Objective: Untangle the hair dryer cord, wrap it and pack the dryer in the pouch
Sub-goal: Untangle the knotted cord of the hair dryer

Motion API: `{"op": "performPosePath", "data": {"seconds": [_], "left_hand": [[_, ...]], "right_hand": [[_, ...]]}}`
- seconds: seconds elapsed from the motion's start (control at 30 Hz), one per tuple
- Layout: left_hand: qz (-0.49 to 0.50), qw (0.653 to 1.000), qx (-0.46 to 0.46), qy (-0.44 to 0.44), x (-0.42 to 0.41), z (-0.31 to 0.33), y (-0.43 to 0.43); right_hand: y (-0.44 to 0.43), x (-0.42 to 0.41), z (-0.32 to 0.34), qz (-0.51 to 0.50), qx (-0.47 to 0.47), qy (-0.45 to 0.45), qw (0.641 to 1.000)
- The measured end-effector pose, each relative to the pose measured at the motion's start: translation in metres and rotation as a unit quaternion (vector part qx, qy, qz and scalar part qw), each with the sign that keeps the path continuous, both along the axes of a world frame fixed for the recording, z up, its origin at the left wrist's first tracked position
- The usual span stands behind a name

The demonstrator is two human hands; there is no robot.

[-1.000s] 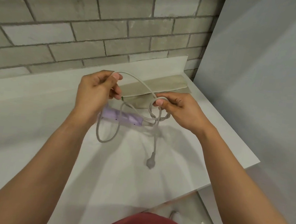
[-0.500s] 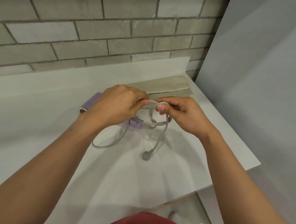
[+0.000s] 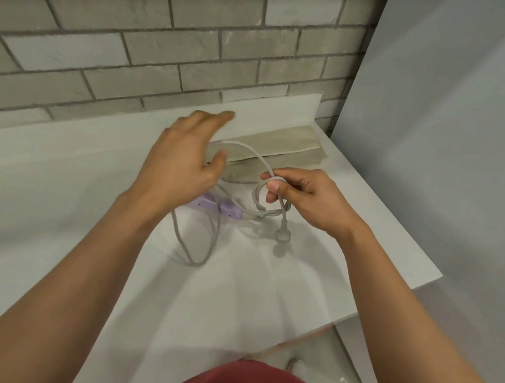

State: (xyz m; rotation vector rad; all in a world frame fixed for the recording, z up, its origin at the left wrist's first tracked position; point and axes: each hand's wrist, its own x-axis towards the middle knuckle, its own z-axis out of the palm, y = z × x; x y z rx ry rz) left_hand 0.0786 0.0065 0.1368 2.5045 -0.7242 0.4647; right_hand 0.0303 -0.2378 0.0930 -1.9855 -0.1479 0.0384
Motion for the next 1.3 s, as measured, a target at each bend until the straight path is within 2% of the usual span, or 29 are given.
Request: {"op": "performPosePath", "data": {"seconds": [0.1,0.23,0.27,0.3,0.37,0.4,0.5,0.57,0.63,0.67,0.73,0.8,0.9,1.0,1.1,1.2,1.3], "left_hand": [[-0.092,0.986,0.135,-0.025,-0.002,0.002,-0.012],[-0.021,0.994,0.088,-0.067,-0.002,0.001,-0.017],[-0.006,0.997,0.046,-0.063,-0.004,0.000,-0.015],[0.004,0.999,-0.034,-0.030,-0.006,0.001,-0.014],[0.019,0.972,-0.228,0.062,-0.009,0.006,-0.015],[0.033,0.952,-0.290,0.092,-0.010,0.008,-0.016],[0.072,0.931,-0.332,0.136,-0.013,0.010,-0.015],[0.093,0.950,-0.267,0.129,-0.009,0.008,-0.007],[0.128,0.986,-0.094,0.050,-0.002,0.004,0.004],[0.131,0.991,-0.009,0.006,-0.001,0.004,0.008],[0.075,0.991,0.103,-0.026,0.001,0.007,0.010],[0.010,0.983,0.184,-0.016,-0.002,0.010,0.003],[-0.004,0.974,0.225,0.008,-0.004,0.010,-0.005],[0.017,0.986,0.160,0.051,-0.003,0.004,0.002],[0.029,0.992,-0.019,0.119,-0.003,-0.002,0.022],[0.053,0.965,-0.208,0.149,-0.008,-0.006,0.044],[0.022,0.947,-0.244,0.206,-0.018,-0.004,0.062]], "right_hand": [[0.001,0.000,0.001,0.014,-0.005,-0.002,1.000],[-0.003,-0.004,0.000,0.000,0.022,0.004,1.000],[-0.004,-0.005,-0.002,-0.002,0.022,0.003,1.000],[-0.005,-0.006,-0.005,-0.007,0.022,0.004,1.000],[-0.003,-0.006,-0.007,-0.016,0.030,0.010,0.999],[-0.001,-0.006,-0.008,-0.022,0.035,0.011,0.999],[0.002,-0.004,-0.009,-0.036,0.035,-0.007,0.999],[0.002,-0.003,-0.007,-0.040,0.031,-0.016,0.999],[0.000,-0.003,-0.006,-0.026,0.007,-0.013,1.000],[-0.001,-0.003,-0.005,-0.011,-0.007,-0.011,1.000],[-0.001,-0.005,-0.003,0.010,-0.019,-0.011,1.000],[0.000,-0.007,0.000,0.017,-0.017,-0.015,1.000],[0.001,-0.008,0.003,0.030,-0.016,-0.020,0.999],[-0.001,-0.010,-0.001,-0.003,0.005,-0.018,1.000],[-0.009,-0.009,-0.010,-0.070,0.010,-0.045,0.997],[-0.018,-0.007,-0.019,-0.107,0.007,-0.026,0.994],[-0.021,-0.005,-0.024,-0.119,0.024,0.015,0.992]]}}
